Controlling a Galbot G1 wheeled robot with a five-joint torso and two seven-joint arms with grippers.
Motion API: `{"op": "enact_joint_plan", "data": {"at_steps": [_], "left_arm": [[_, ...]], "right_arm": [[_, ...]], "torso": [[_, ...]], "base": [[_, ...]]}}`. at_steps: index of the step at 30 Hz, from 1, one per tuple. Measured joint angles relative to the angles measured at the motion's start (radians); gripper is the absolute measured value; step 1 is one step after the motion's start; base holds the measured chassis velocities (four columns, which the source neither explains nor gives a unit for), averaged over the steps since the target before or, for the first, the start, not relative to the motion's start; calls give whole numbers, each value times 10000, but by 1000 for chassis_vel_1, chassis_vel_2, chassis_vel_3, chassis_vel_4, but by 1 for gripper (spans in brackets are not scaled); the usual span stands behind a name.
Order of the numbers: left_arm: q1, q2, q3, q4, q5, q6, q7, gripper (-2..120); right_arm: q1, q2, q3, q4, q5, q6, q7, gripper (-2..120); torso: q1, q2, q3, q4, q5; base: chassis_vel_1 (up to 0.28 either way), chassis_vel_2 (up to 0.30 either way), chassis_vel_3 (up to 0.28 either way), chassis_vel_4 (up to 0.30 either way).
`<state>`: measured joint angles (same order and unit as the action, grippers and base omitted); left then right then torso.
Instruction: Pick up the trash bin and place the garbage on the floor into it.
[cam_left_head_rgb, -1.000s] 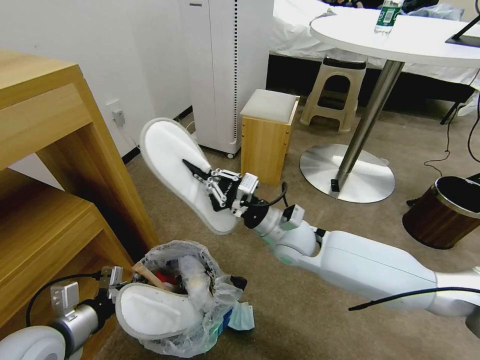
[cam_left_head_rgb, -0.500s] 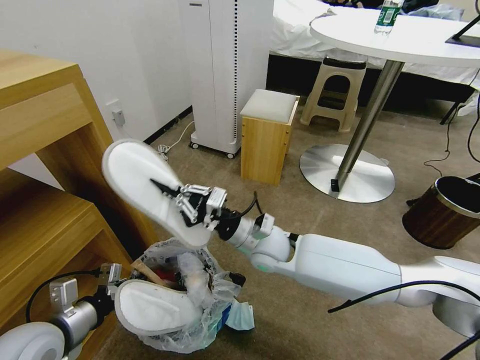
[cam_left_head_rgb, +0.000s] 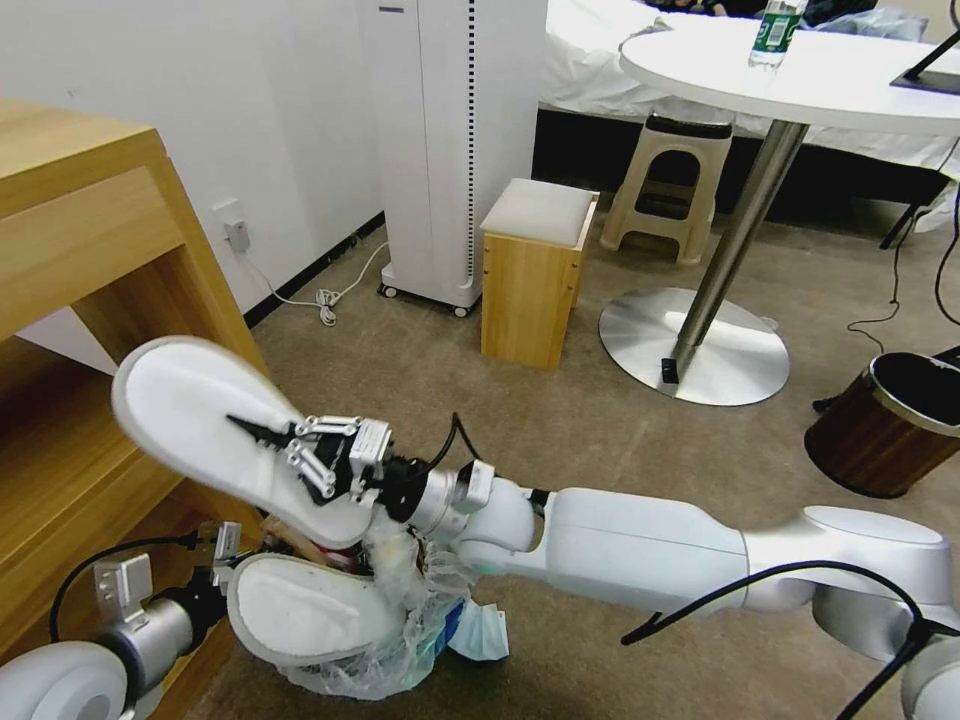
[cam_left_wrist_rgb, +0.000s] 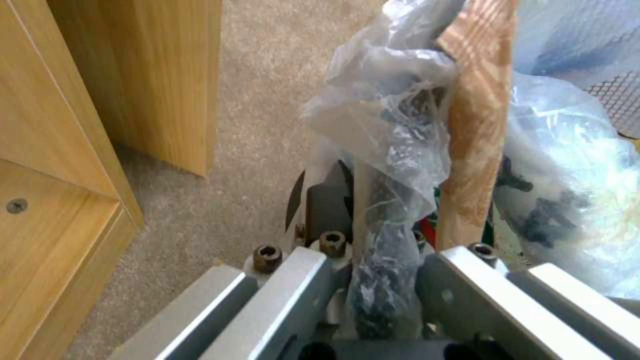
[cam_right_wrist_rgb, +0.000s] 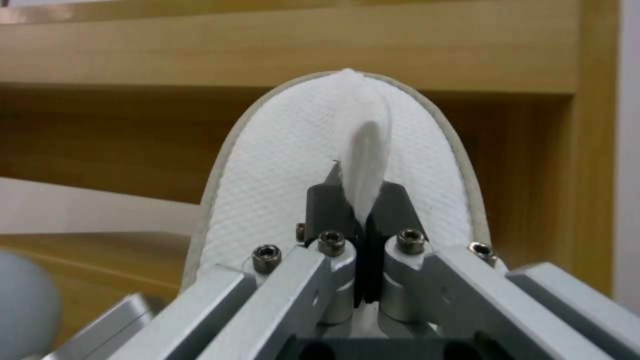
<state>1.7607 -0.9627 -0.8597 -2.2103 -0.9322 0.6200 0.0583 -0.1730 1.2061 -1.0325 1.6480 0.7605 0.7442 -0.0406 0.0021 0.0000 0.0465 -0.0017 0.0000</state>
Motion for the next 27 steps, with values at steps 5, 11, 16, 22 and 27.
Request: {"op": "enact_joint_plan", "data": {"at_steps": [5,11,16,22,27], "left_arm": [[0,-12,-43,-77,-63,6,-29,0],[70,-1,-155,-200,-130,10,-72,0],[128,64,-289,-386,-428,37,-188,0],[101,167,-398,-482,-671,56,-271,0],[27,178,-407,-447,-728,70,-297,0]], "right_arm": [[-59,128,-140,-110,-130,25,22,0],[-123,224,-298,-215,-319,78,87,0],[-139,195,-316,-309,-435,133,91,0],[-210,77,-257,-363,-560,216,65,0],[-249,-94,-166,-367,-649,261,35,0]], "torso": [[0,0,0,0,-1],[0,0,0,0,-1],[0,0,0,0,-1],[0,0,0,0,0],[0,0,0,-1,0]], "base": [[0,0,0,0],[0,0,0,0],[0,0,0,0],[0,0,0,0],[0,0,0,0]]}}
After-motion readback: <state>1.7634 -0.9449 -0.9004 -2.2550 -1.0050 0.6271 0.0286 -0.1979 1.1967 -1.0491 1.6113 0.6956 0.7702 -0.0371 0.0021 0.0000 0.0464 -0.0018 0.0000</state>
